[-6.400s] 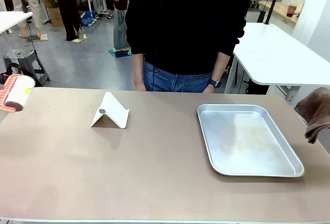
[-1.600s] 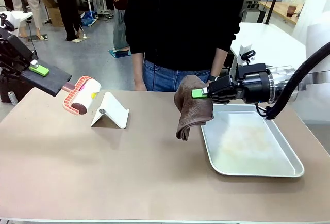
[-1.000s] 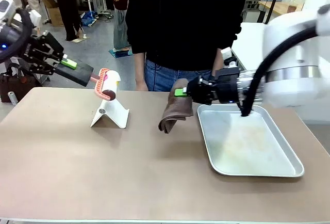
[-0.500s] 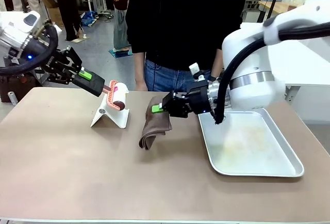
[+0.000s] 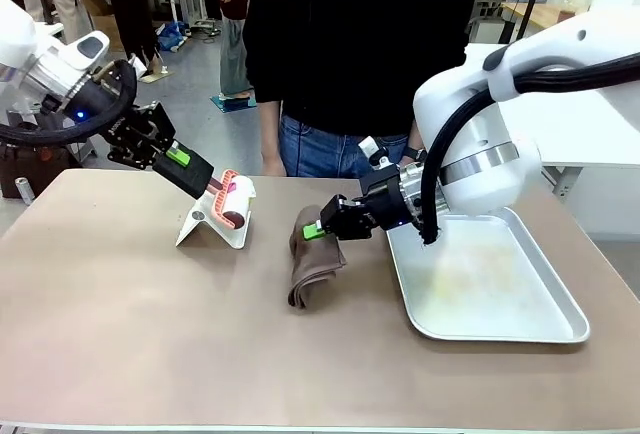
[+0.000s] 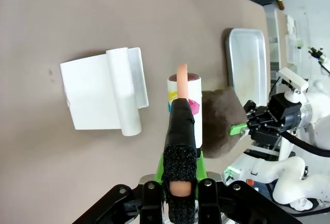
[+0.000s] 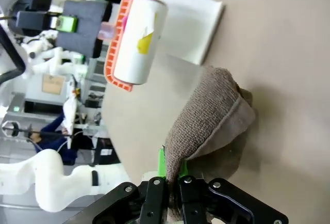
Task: Clean the surface of the table.
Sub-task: Return the Lint Roller and towel to their original positions.
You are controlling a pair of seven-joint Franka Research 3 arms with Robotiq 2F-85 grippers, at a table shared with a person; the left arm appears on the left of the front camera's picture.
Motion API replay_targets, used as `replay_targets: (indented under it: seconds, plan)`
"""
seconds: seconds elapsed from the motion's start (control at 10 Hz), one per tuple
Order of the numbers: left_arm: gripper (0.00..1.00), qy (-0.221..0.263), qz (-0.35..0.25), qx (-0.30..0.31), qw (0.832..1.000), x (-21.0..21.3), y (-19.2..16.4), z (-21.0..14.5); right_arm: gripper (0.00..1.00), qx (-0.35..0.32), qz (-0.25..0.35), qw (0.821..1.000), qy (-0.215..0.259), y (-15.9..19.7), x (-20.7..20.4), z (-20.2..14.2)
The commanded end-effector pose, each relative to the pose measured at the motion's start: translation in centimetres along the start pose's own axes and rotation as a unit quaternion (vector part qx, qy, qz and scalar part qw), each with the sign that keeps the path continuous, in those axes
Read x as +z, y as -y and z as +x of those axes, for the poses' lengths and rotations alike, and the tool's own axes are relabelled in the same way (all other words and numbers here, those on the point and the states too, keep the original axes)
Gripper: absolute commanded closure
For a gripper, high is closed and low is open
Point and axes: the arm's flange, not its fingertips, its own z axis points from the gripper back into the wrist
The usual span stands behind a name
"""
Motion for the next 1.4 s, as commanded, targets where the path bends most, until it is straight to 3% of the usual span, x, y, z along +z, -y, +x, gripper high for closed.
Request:
replay_targets:
  seconds: [0.0, 0.6, 1.3]
  plan:
    - [0.77, -0.002, 0.015, -0.009, 1.000, -0.7, 0.4, 0.7, 0.93, -0.001, -0.074, 0.997, -0.007, -0.5, -0.5, 1.3]
    - [0.77, -0.006, 0.025, -0.004, 1.000, -1.2, 0.6, 0.7, 0.93, 0.018, -0.229, 0.973, -0.016, 0.0, -0.7, 2.1]
    - [0.77, -0.001, 0.039, 0.006, 0.999, -1.9, 0.6, 1.2, 0.93, 0.039, -0.333, 0.941, -0.048, -0.2, -1.1, 2.4]
